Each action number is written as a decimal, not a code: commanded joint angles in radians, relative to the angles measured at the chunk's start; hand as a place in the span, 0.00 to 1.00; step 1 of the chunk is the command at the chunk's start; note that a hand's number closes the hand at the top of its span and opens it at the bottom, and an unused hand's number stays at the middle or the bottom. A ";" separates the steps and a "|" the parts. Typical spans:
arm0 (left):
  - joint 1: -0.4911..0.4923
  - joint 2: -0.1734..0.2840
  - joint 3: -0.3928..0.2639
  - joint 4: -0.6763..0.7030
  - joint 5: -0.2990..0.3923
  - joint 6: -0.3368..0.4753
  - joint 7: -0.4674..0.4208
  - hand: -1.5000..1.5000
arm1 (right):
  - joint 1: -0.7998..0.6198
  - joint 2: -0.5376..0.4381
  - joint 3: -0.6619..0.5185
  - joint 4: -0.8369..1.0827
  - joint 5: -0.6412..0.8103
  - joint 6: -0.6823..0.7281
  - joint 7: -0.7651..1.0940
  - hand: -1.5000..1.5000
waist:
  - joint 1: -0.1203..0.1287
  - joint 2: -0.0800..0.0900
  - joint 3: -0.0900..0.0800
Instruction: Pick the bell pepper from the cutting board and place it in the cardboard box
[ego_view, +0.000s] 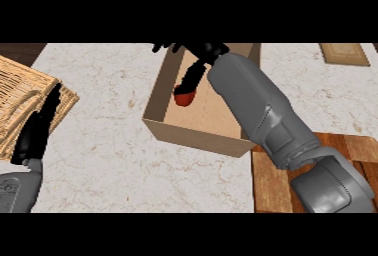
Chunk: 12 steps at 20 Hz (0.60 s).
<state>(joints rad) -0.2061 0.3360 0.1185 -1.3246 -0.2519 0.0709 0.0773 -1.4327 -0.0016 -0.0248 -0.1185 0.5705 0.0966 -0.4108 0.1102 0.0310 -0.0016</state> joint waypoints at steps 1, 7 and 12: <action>-0.029 -0.008 -0.013 0.018 -0.019 0.007 0.007 0.50 | 0.008 0.001 -0.013 -0.002 -0.047 -0.004 -0.039 0.00 | 0.004 0.000 0.000; 0.007 -0.009 -0.007 -0.023 -0.007 0.001 0.010 0.50 | 0.032 0.002 -0.103 -0.031 -0.144 -0.062 -0.132 0.00 | -0.005 -0.001 0.002; 0.029 0.006 0.024 0.009 0.008 -0.004 -0.026 0.50 | 0.011 -0.034 -0.223 -0.043 -0.251 -0.012 -0.124 0.00 | -0.031 -0.001 0.001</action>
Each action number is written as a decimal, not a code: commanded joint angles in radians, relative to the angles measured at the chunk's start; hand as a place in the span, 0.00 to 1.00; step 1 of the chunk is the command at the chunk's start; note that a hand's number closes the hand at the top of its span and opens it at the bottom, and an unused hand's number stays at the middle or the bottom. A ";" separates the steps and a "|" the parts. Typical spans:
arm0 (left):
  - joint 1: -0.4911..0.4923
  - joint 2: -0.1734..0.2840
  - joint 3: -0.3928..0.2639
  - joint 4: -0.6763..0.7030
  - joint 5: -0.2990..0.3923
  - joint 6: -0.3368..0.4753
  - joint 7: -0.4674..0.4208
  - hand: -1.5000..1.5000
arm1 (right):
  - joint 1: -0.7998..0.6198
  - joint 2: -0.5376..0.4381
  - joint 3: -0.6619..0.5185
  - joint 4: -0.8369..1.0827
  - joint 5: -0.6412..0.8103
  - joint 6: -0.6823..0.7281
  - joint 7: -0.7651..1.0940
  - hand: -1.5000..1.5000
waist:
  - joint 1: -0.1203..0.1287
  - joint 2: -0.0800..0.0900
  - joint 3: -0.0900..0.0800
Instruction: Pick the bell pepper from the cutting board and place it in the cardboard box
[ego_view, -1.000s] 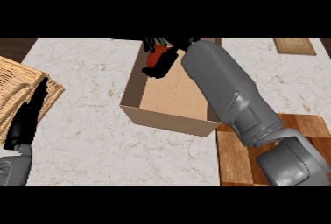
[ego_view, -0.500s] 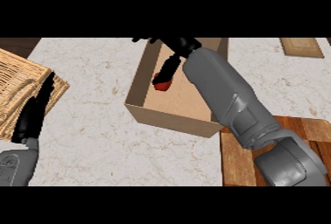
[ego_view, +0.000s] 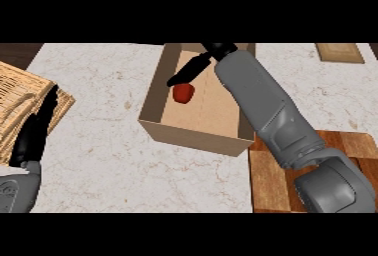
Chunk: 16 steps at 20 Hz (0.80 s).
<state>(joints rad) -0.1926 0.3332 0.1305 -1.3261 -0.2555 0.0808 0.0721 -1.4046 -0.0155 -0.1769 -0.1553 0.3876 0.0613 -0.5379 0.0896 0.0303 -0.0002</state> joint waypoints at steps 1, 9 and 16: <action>-0.020 0.008 0.008 0.007 0.002 -0.008 0.025 0.50 | -0.011 -0.037 -0.066 -0.003 -0.062 0.041 -0.010 0.00 | -0.019 -0.001 0.000; 0.018 0.002 0.002 -0.027 0.004 -0.014 0.010 0.50 | 0.020 -0.251 -0.127 0.024 -0.112 0.209 -0.019 0.00 | -0.005 0.006 0.001; -0.019 -0.033 -0.017 -0.002 -0.033 0.037 -0.002 0.50 | 0.072 -0.413 -0.117 0.031 -0.091 0.309 -0.057 0.00 | -0.002 0.019 0.002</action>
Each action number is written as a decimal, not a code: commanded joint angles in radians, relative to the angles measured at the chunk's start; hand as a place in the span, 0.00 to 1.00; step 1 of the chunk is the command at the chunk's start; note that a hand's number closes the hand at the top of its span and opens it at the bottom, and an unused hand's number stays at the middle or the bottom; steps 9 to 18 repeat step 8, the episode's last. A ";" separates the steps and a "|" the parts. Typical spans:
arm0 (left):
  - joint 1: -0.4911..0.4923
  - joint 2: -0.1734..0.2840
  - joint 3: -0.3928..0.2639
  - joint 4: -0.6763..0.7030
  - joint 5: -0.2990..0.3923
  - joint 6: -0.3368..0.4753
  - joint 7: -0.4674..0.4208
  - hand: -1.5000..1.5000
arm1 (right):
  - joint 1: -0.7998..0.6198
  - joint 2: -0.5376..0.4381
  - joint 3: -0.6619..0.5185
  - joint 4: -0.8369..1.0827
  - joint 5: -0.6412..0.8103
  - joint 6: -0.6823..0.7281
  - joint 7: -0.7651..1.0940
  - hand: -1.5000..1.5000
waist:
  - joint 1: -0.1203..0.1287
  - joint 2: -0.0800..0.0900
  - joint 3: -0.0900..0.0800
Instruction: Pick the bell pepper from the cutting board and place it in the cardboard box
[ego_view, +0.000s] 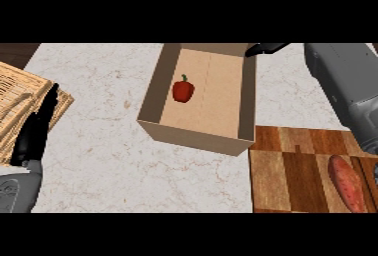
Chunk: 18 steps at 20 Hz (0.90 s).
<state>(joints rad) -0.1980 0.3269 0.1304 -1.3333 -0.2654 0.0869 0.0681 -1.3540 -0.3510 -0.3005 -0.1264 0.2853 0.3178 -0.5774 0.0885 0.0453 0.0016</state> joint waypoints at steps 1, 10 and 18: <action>0.013 -0.007 -0.004 -0.012 0.007 -0.008 0.003 0.50 | 0.042 -0.129 -0.004 0.002 0.002 0.092 -0.041 0.00 | 0.007 0.003 0.001; -0.005 0.005 -0.004 -0.007 0.006 -0.020 -0.013 0.50 | 0.085 -0.218 0.055 -0.003 0.067 0.195 -0.108 0.00 | 0.027 0.015 0.003; -0.005 0.005 -0.004 -0.007 0.006 -0.020 -0.013 0.50 | 0.085 -0.218 0.055 -0.003 0.067 0.195 -0.108 0.00 | 0.027 0.015 0.003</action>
